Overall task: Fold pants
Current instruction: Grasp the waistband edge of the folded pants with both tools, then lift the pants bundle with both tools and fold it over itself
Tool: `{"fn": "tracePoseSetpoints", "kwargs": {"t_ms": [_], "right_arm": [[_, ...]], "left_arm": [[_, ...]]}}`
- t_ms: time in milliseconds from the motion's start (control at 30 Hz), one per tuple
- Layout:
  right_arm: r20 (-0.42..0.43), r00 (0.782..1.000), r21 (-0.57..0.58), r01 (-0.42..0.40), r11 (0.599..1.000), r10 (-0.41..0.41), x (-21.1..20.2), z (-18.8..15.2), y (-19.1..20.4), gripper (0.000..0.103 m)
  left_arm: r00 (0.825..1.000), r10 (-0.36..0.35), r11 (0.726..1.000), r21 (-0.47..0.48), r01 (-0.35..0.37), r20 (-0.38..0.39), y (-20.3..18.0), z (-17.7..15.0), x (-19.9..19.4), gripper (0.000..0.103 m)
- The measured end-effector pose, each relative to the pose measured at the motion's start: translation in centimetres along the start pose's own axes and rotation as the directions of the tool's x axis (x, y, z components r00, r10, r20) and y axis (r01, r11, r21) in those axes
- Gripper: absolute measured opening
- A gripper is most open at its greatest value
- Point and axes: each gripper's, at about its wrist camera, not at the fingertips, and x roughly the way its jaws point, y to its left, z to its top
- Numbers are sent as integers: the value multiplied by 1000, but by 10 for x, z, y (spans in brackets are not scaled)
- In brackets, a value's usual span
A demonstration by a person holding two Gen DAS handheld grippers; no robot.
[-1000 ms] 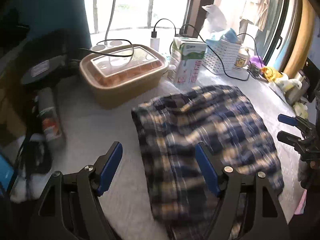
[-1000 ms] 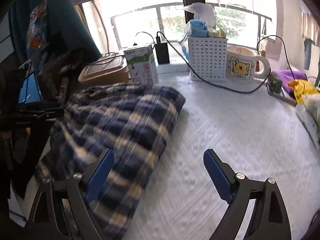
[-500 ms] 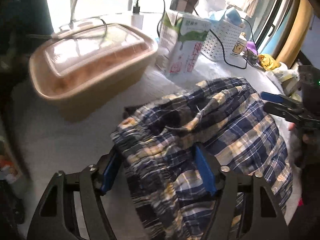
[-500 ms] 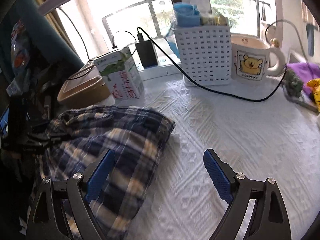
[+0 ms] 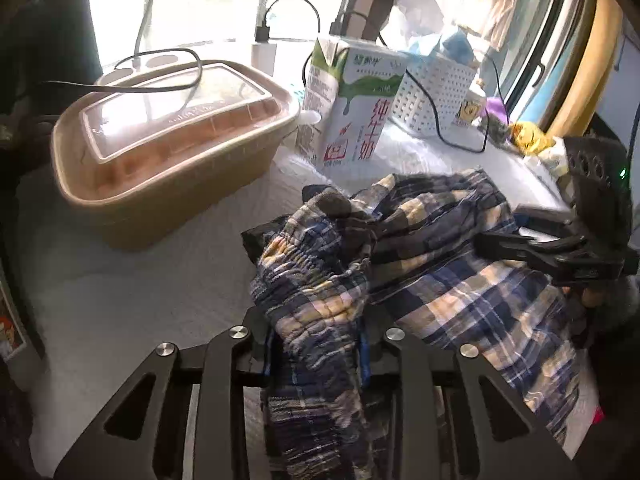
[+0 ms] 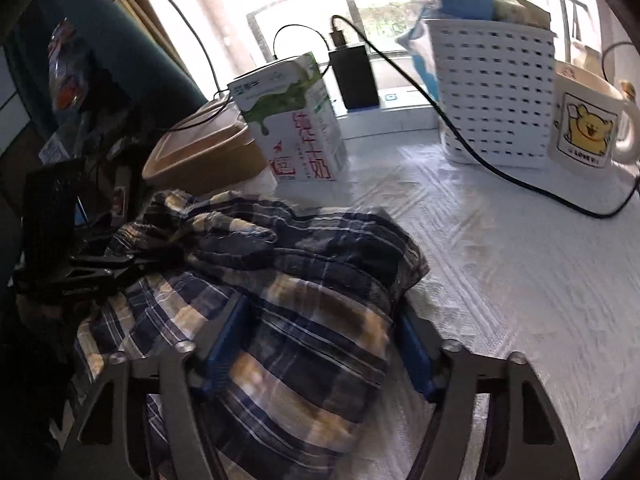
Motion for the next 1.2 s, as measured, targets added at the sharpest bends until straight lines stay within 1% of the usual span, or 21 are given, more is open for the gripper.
{"fn": "tracePoseSetpoints", "kwargs": {"t_ms": [33,67,133,233,300,400,433,500,533,600,667,700,867,933,967,1067,1167,1200], "right_arm": [[-4,1000,11,-27,1000,27,2,0,0,27],[-2,1000,8,-24,1000,24,2,-1,2,26],[22,1000,-14,-19,1000,19,-6,-2,8,20],[69,998,-40,3,999,0,-22,-1,22,19],[114,994,-67,7,998,1,-40,1,35,19],[183,983,-129,20,992,4,-71,4,60,18],[202,979,-148,28,989,2,-80,5,69,18],[243,970,-185,41,982,5,-101,5,87,18],[266,964,-202,46,978,9,-113,5,95,19],[303,953,-234,59,970,16,-135,4,107,19],[344,939,-275,76,958,24,-155,3,128,18],[359,933,-288,82,954,28,-164,1,135,18],[432,900,-354,108,929,60,-201,-1,181,18],[456,887,-381,118,917,75,-214,-4,197,18],[468,880,-394,124,911,83,-220,-5,207,18],[498,860,-430,130,894,114,-236,-7,233,18],[521,840,-466,131,875,152,-250,-7,260,18],[526,834,-483,129,866,169,-254,-8,271,18]], "left_arm": [[1000,-4,1000,-9,4,15,-1,0,-3,27],[1000,-4,1000,-10,4,24,-1,-1,-7,26],[999,-2,1000,-8,3,53,-5,-2,-17,26],[995,2,1000,-16,0,96,-11,-3,-35,26],[993,33,999,-22,-31,116,-17,-3,-47,25],[981,69,998,-23,-66,181,-26,-7,-74,25],[974,75,997,-23,-72,212,-30,-8,-87,25],[965,80,997,-28,-75,251,-34,-11,-104,25],[956,82,997,-32,-76,282,-38,-13,-118,25],[945,87,996,-35,-80,316,-43,-16,-135,25],[926,99,995,-34,-92,365,-50,-21,-160,25],[919,103,995,-33,-97,380,-54,-22,-166,25],[871,130,991,-31,-131,473,-64,-38,-217,25],[849,138,989,-30,-143,510,-67,-45,-239,25],[841,142,989,-30,-148,522,-68,-47,-246,25],[804,161,984,-36,-172,572,-70,-58,-275,25],[761,188,979,-53,-198,621,-69,-70,-305,25],[742,200,976,-63,-208,640,-68,-75,-318,25]]}}
